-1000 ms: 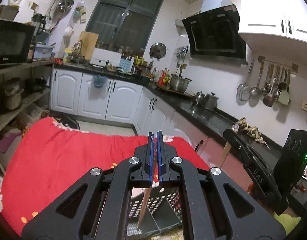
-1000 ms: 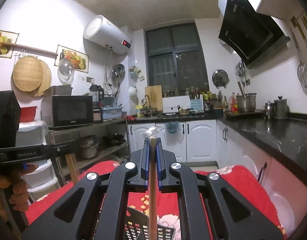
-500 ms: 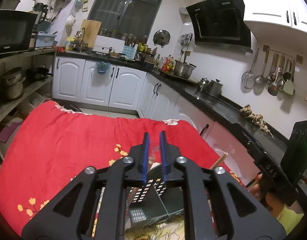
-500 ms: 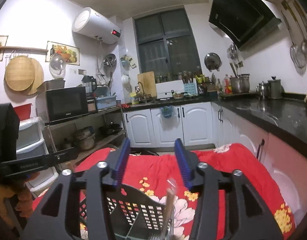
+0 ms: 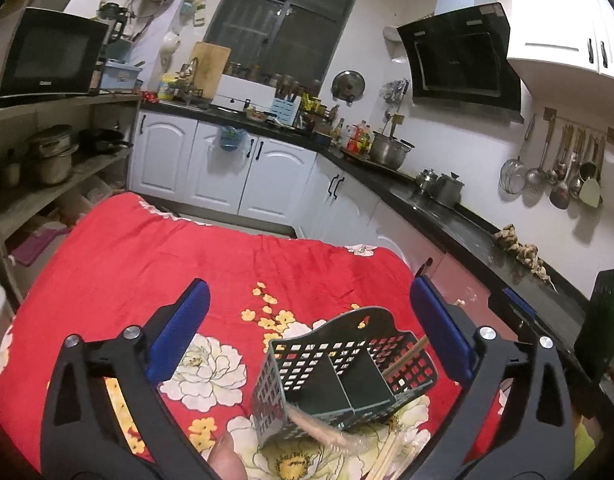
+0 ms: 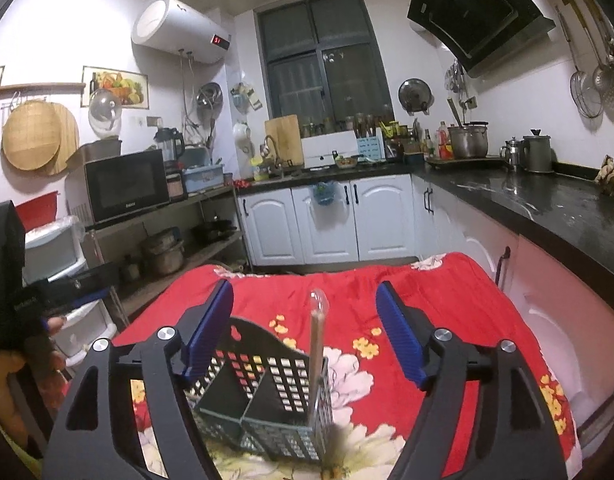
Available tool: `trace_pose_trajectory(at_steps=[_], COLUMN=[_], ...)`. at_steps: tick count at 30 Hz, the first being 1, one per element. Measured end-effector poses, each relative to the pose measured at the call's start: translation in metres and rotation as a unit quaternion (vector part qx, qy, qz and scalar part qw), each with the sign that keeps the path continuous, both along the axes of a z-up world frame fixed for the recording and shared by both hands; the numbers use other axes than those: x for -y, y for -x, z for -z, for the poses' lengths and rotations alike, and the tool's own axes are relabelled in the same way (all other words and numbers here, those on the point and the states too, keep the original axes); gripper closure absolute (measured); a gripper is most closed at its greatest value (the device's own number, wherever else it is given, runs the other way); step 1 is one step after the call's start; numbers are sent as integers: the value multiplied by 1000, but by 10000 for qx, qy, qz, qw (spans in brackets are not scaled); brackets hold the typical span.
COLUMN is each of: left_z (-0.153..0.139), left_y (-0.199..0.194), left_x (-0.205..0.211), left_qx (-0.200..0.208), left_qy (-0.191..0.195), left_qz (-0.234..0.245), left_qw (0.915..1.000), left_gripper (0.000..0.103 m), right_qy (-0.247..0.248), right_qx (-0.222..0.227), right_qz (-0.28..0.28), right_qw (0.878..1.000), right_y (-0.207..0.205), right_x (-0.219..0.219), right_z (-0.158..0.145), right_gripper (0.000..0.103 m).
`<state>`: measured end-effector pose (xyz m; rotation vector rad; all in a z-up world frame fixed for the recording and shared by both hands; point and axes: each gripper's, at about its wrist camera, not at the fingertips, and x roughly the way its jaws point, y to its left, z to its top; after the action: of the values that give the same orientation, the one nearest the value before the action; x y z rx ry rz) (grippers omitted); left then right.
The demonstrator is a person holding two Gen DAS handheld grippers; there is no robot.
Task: Organize utensils
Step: 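Lower the chopstick into the caddy and open the right gripper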
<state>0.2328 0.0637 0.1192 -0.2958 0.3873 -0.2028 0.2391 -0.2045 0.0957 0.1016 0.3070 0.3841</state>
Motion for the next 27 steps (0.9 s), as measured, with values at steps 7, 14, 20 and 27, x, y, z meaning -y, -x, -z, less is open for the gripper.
trace_pose_trajectory(at_steps=[7, 14, 20, 27], left_z=[-1, 0, 8, 20], left_y=[17, 34, 54, 68], left_x=[-3, -9, -16, -13], left_qx=[34, 19, -43, -213], left_qy=[-57, -15, 48, 13], left_qz=[-25, -58, -85, -12], left_qw=[10000, 10000, 9999, 9998], left_gripper=[11, 11, 11, 11], right_qy=[146, 210, 281, 377], right_qx=[-83, -234, -306, -479], right_qz=[-46, -106, -150, -212], right_qw=[9998, 9994, 9990, 9979], right_y=[15, 27, 38, 48], right_x=[-2, -1, 3, 4], right_z=[6, 11, 16, 25], right_gripper=[27, 27, 27, 27])
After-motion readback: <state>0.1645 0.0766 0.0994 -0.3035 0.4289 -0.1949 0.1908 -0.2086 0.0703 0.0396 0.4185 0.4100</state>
